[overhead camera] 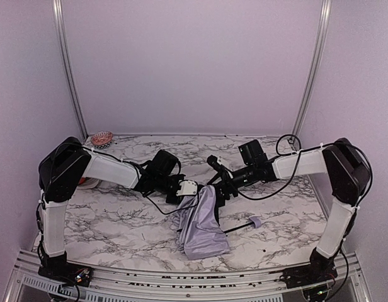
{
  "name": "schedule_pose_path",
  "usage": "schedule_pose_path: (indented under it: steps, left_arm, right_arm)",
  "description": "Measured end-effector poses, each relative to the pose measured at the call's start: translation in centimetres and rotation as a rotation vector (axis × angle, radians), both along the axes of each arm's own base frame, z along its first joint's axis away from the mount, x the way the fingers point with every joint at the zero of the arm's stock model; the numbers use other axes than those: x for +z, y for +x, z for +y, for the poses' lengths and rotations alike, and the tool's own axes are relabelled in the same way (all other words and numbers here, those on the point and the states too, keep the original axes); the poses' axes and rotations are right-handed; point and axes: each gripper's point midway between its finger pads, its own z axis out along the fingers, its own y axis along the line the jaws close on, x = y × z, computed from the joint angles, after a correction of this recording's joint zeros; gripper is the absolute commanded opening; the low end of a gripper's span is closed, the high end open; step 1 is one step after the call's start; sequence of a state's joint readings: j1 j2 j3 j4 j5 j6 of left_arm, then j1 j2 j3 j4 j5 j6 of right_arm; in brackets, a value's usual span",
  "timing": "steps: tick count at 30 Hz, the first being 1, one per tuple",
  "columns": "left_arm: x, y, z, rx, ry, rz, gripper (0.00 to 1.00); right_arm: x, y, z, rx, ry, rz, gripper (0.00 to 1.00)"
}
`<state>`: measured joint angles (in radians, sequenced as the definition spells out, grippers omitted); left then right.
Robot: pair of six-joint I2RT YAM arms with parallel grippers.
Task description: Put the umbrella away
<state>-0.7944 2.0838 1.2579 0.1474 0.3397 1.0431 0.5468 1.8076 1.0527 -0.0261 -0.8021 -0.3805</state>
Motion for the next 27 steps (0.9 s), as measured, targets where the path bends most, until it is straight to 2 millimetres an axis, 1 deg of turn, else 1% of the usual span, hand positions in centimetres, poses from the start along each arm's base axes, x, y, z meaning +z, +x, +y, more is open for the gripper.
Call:
schedule_pose_path:
  steps: [2, 4, 5, 6, 7, 9, 10, 12, 16, 19, 24, 27]
  left_arm:
    - [0.3, 0.1, -0.1, 0.003, -0.009, -0.005, 0.00]
    - [0.6, 0.2, -0.1, 0.006, -0.016, -0.011, 0.00]
    - [0.7, 0.2, -0.1, 0.005, -0.018, -0.013, 0.00]
    - [0.7, 0.3, -0.2, 0.006, -0.020, -0.015, 0.00]
    - [0.7, 0.3, -0.2, 0.006, -0.020, -0.015, 0.00]
    - [0.8, 0.3, -0.2, 0.007, -0.021, -0.015, 0.00]
    - [0.8, 0.3, -0.2, 0.007, -0.020, -0.016, 0.00]
    - [0.9, 0.2, -0.3, 0.001, -0.024, -0.018, 0.00]
    - [0.8, 0.8, 0.0, 0.021, -0.014, -0.034, 0.00]
    - [1.0, 1.6, 0.5, 0.040, -0.009, -0.047, 0.00]
    - [1.7, 3.4, 1.1, 0.071, -0.022, -0.062, 0.00]
    - [2.2, 4.1, 1.2, 0.082, -0.033, -0.069, 0.00]
  right_arm:
    - [-0.6, -0.8, 0.3, 0.043, 0.011, 0.029, 0.59]
    - [-0.6, -2.3, 0.6, 0.107, 0.036, 0.038, 0.61]
    - [-0.4, -3.2, 0.8, 0.147, 0.051, 0.029, 0.60]
    - [-0.3, -4.1, 1.0, 0.181, 0.062, 0.023, 0.57]
    - [-0.2, -5.1, 1.3, 0.212, 0.068, 0.015, 0.46]
    - [-0.2, -6.8, 2.1, 0.268, 0.074, 0.005, 0.19]
    - [-0.3, -7.2, 2.3, 0.286, 0.076, -0.003, 0.10]
    - [-0.5, -7.9, 2.5, 0.303, 0.072, 0.002, 0.00]
    - [-1.4, -9.2, 1.8, 0.335, 0.068, -0.008, 0.00]
    - [-1.9, -10.1, 1.0, 0.353, 0.055, -0.007, 0.00]
    - [-2.5, -10.3, 0.7, 0.353, 0.045, 0.013, 0.00]
    - [-3.5, -10.0, 0.3, 0.341, 0.038, 0.061, 0.00]
